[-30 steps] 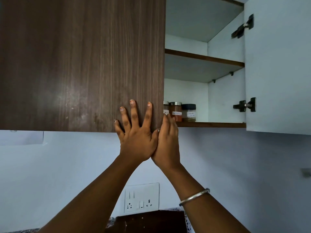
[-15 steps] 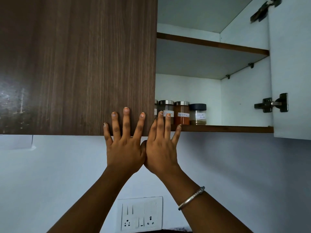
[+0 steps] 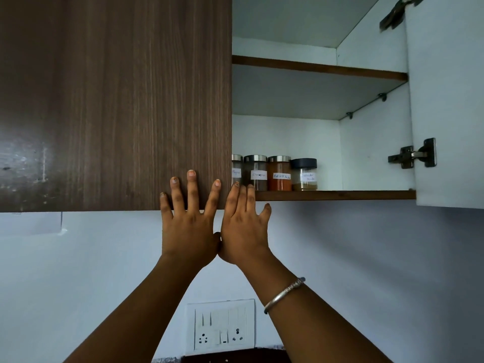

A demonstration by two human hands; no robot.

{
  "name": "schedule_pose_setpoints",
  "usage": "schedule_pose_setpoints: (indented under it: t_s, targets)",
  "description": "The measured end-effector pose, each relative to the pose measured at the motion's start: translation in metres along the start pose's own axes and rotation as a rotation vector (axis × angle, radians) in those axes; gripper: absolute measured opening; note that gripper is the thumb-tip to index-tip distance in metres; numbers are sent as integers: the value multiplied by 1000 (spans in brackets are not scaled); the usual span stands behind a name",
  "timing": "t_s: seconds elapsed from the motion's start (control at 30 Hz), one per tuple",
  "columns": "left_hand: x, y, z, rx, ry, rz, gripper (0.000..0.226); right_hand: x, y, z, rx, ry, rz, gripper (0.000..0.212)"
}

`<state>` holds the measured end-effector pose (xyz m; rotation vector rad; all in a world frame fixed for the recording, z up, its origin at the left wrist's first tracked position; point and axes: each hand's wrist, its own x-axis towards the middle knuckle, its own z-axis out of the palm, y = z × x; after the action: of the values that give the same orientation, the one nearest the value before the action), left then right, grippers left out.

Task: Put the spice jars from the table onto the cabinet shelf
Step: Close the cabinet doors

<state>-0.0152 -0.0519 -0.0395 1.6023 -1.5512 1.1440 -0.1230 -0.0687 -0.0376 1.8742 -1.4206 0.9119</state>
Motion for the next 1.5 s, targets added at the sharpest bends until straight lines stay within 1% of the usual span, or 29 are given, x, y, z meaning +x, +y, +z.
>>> schedule_pose_setpoints:
  t_s: [0.1,0.2,0.27,0.4,0.5,0.57,0.63,0.7,0.73,0.83,0.93,1.03,1.13,1.27,1.43,1.5]
  targets:
    - [-9,-3,-17,23,-164,64,109,-8,2,-16,-31,-127,-6,120]
    - [-20,-6,-36,-29,-322,113,101,-21,1,-32,-45,-256,1,117]
    - [-32,-6,-49,-65,-418,170,99,-35,-1,-44,-54,-299,-9,115]
    - [-58,-5,-70,-168,-521,255,100,-61,-4,-71,-82,-346,-69,106]
    - [-70,-7,-90,-317,-541,273,97,-79,-5,-100,-46,-415,-104,97]
    - [-77,-8,-106,-423,-529,313,92,-94,-6,-122,23,-430,-98,85]
    - [-85,-7,-124,-521,-465,360,80,-114,-4,-141,54,-364,-98,66]
    - [-93,-1,-141,-568,-372,426,66,-136,1,-159,-22,-277,-132,49]
    - [-97,3,-150,-577,-339,467,62,-147,4,-168,-76,-258,-146,44]
    - [-114,27,-174,-594,-294,577,53,-176,20,-196,-228,-263,-168,38]
    - [-123,61,-199,-656,-274,619,53,-200,45,-225,-315,-270,-138,40]
    - [-123,97,-225,-711,-246,650,63,-220,80,-253,-370,-250,-52,49]
    - [-119,141,-253,-733,-210,681,76,-240,122,-278,-435,-210,85,62]
    - [-114,205,-289,-719,-117,760,81,-262,184,-307,-544,-152,277,74]
    - [-110,292,-327,-722,-70,793,87,-282,263,-349,-670,-31,367,81]
    - [-109,325,-338,-735,-39,790,88,-286,291,-362,-687,-20,407,87]
